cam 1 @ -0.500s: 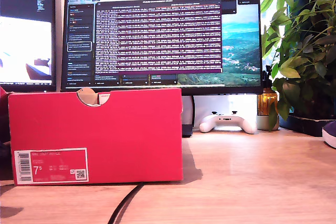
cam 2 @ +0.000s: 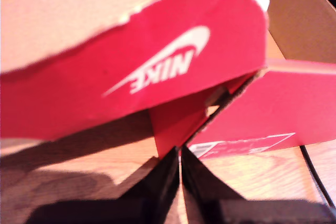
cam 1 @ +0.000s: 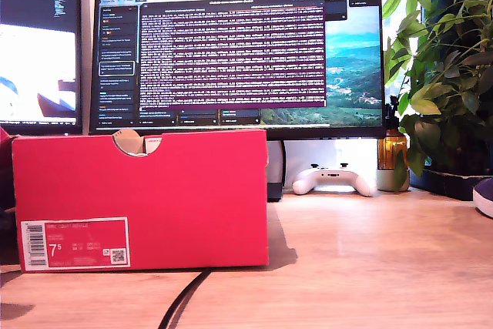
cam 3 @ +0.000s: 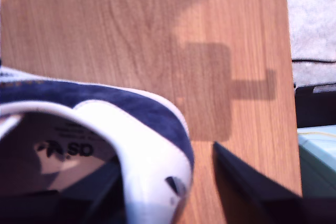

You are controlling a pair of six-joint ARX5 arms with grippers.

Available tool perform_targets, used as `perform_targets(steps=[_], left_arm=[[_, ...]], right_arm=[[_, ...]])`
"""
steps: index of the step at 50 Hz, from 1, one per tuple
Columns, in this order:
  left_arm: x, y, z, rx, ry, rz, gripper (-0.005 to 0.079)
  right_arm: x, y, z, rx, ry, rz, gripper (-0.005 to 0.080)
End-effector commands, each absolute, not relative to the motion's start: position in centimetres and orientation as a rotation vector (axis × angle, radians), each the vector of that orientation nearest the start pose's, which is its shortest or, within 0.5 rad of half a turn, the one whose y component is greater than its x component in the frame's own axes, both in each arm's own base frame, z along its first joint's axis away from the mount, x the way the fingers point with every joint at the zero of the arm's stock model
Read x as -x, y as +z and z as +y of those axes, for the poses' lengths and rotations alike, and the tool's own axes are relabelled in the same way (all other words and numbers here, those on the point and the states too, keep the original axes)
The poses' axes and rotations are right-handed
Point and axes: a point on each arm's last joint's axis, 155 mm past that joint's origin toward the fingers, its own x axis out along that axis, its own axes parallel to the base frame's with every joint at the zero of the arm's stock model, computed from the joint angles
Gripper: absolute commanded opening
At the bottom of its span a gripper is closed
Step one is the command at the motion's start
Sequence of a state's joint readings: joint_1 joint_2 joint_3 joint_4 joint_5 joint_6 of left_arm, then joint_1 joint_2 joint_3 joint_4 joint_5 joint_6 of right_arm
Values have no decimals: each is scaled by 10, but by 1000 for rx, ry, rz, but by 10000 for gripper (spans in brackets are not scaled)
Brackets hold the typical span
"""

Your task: Pack the blue shoes by picking the first shoe and placing it inside the red shoebox, left side, then picking and rotating the second shoe and placing it in the shoebox

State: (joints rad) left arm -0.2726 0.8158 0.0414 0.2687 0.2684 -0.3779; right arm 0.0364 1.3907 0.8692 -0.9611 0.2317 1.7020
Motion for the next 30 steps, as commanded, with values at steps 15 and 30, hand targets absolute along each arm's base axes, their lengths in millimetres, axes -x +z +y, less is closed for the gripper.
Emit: perform_targets(steps=[15, 30], left_arm=[[-242, 40, -120, 348, -431, 622, -21], [-242, 40, -120, 348, -431, 622, -21]], right_arm=[[-227, 41, -29, -1161, -1320, 970, -5], [-258, 69, -41, -908, -1094, 1002, -9]])
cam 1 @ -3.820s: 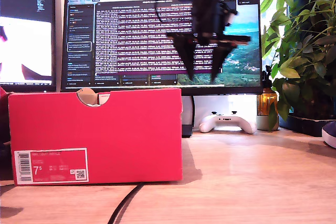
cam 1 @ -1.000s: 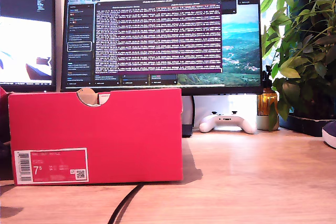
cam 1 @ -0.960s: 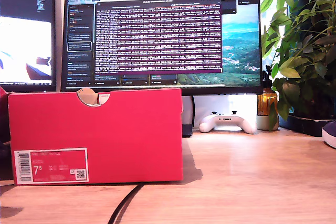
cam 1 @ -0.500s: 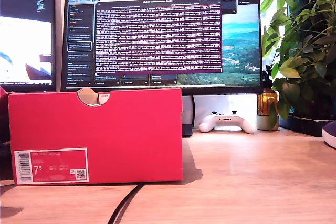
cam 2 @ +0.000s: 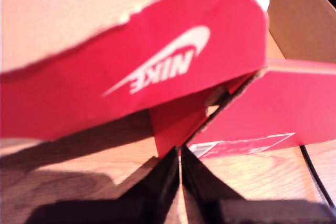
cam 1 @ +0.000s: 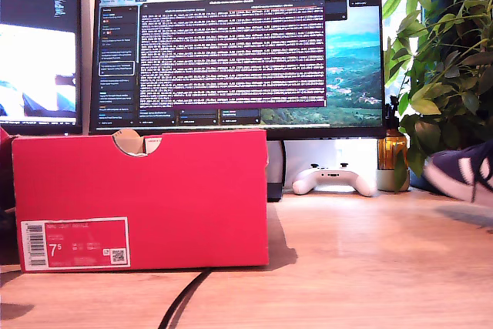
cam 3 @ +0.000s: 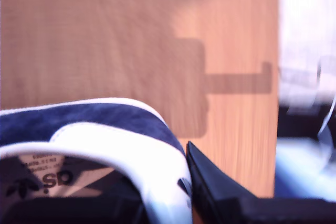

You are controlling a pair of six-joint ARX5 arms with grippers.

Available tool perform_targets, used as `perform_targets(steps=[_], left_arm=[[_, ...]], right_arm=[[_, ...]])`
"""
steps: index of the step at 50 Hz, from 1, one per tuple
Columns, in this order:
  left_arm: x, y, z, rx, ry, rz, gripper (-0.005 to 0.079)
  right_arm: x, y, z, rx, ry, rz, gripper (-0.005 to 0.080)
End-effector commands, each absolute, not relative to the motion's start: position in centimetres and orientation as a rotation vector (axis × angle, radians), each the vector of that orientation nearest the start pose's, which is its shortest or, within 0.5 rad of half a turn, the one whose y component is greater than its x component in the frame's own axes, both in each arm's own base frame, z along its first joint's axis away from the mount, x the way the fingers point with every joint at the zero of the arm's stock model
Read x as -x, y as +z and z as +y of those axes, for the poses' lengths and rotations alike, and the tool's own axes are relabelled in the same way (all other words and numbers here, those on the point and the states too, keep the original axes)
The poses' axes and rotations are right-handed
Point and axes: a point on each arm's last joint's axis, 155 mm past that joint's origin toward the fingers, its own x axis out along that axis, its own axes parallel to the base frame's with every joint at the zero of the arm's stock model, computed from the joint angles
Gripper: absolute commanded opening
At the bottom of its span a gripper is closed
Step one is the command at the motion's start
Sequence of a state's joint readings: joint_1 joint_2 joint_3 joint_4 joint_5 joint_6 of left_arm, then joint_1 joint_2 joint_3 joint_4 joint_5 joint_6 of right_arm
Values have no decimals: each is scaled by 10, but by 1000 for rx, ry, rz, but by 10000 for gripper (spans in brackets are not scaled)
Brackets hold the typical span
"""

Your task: Pack the blue shoes by picking the first shoe and placing it inside the red shoebox, left side, then picking and rotating the second shoe and placing it in the shoebox

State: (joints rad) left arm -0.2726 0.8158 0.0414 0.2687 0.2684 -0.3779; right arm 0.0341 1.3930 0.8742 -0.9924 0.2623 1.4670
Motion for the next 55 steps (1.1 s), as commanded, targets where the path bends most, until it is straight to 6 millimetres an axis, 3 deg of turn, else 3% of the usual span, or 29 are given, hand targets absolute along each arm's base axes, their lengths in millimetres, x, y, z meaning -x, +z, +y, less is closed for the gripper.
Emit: perform_targets(steps=[1, 13, 18, 28, 42, 55], left_arm=[[-242, 40, -120, 348, -431, 622, -21], [-242, 40, -120, 348, -431, 622, -21], [-242, 40, -120, 348, -431, 622, -21], [-242, 40, -120, 348, -431, 622, -21], [-242, 40, -120, 348, -431, 622, -21], [-242, 40, -120, 348, -431, 622, -21]], right_arm=[[-261, 72, -41, -867, -1054, 1020, -9], [-303, 115, -37, -604, -742, 1042, -10], [-324, 138, -27, -422, -521, 1059, -10], [-357, 192, -1, -215, -199, 989, -9], [-396, 264, 40, 54, 137, 756, -10], [-420, 315, 79, 329, 290, 508, -10]])
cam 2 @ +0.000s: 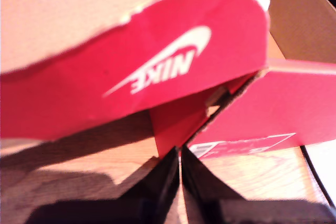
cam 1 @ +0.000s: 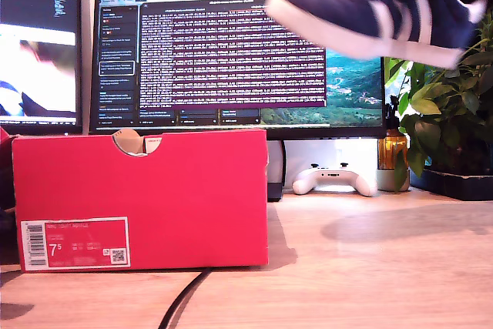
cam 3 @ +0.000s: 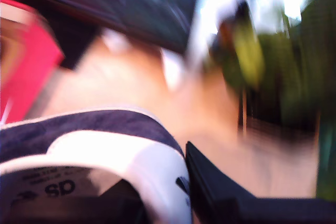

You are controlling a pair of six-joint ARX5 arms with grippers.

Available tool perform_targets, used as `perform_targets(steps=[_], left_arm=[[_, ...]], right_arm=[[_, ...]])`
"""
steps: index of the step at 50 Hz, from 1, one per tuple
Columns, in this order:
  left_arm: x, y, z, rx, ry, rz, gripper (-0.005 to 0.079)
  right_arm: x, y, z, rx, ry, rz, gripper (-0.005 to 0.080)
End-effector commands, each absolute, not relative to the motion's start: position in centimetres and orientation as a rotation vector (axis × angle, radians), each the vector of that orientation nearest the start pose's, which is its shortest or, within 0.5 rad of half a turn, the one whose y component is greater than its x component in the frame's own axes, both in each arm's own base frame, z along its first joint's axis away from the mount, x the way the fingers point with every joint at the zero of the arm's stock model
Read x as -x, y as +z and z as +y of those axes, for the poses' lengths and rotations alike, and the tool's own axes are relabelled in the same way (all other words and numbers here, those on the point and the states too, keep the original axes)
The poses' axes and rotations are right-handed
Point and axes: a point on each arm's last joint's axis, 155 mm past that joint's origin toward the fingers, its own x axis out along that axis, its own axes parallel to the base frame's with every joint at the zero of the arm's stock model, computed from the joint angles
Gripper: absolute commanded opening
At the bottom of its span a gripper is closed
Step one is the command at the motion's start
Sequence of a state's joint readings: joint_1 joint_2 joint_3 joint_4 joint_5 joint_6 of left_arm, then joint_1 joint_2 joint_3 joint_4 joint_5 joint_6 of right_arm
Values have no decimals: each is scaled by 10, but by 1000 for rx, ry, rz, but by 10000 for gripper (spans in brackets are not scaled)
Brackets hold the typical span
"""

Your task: Pack the blue shoes by picking the first shoe and placing it inside the red shoebox, left side, then picking and rotating the second shoe and placing it in the shoebox

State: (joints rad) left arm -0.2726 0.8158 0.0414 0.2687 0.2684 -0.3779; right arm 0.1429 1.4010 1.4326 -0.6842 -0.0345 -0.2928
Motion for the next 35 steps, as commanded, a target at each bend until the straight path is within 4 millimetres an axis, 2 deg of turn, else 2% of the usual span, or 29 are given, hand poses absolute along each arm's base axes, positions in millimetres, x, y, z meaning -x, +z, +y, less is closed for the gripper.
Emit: perform_targets(steps=[1, 14, 21, 26, 35], left_arm=[[-242, 40, -120, 348, -431, 622, -21], [-243, 42, -120, 349, -433, 614, -21], [-245, 44, -119, 345, -426, 601, -21], [-250, 52, -119, 347, -432, 562, -21], [-259, 74, -122, 341, -453, 462, -21]], right_arm=[[-421, 319, 84, 342, 300, 488, -10], [-430, 368, 143, 532, 416, 218, -10], [-433, 392, 170, 554, 442, 90, -10], [-435, 393, 187, 577, 468, 53, -10], [-446, 372, 215, 622, 520, 55, -10]])
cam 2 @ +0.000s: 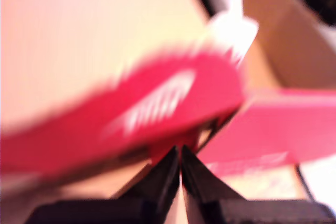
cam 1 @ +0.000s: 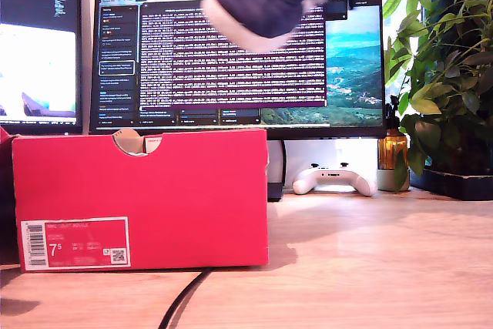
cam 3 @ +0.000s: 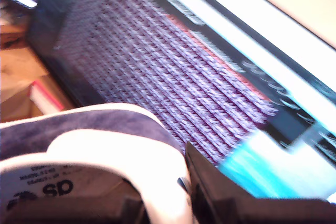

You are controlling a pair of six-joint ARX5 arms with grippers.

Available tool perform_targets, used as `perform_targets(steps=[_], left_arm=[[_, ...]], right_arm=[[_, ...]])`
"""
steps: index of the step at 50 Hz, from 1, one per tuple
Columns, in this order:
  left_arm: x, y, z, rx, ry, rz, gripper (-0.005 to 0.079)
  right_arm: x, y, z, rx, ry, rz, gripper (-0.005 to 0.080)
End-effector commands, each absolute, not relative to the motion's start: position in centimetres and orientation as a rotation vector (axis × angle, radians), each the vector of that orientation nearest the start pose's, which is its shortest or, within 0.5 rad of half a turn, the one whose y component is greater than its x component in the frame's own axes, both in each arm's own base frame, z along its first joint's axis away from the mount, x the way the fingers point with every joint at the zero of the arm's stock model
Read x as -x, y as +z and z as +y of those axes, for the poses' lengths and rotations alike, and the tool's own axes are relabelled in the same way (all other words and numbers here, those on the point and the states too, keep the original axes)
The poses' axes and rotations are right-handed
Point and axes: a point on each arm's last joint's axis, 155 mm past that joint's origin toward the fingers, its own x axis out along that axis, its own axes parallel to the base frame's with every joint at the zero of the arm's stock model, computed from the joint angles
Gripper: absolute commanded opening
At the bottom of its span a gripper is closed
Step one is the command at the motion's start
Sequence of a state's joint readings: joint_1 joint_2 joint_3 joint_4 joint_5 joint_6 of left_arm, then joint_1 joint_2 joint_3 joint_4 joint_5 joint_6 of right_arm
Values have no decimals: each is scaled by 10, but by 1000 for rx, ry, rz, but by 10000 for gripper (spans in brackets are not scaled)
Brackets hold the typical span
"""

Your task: Pack the blue shoes by picking the first shoe and placing it inside the red shoebox, left side, then picking and rotating the second shoe and placing it in the shoebox

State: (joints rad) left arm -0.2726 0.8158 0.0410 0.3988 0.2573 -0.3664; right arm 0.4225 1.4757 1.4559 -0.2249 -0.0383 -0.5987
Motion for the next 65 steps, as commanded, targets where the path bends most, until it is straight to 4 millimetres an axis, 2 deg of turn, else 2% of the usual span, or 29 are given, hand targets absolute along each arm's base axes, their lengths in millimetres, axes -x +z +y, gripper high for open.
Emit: perform_targets(steps=[1, 13, 23, 31, 42, 54, 65], left_arm=[[-260, 77, -122, 326, -459, 447, -21], [-264, 88, -123, 325, -468, 398, -21], [-265, 89, -123, 323, -469, 393, -21], [-265, 89, -123, 322, -469, 392, -21], [-264, 89, -123, 323, -469, 393, -21], [-264, 89, -123, 323, -469, 392, -21], [-264, 89, -123, 323, -469, 393, -21]], right_arm=[[-447, 370, 218, 637, 522, 52, -10], [-459, 340, 255, 722, 573, 41, -9], [-464, 310, 277, 765, 620, 71, -10], [-463, 295, 293, 803, 653, 72, -9], [-463, 274, 306, 857, 692, 87, -10], [-465, 238, 322, 893, 735, 135, -10], [-472, 198, 326, 924, 760, 201, -10]])
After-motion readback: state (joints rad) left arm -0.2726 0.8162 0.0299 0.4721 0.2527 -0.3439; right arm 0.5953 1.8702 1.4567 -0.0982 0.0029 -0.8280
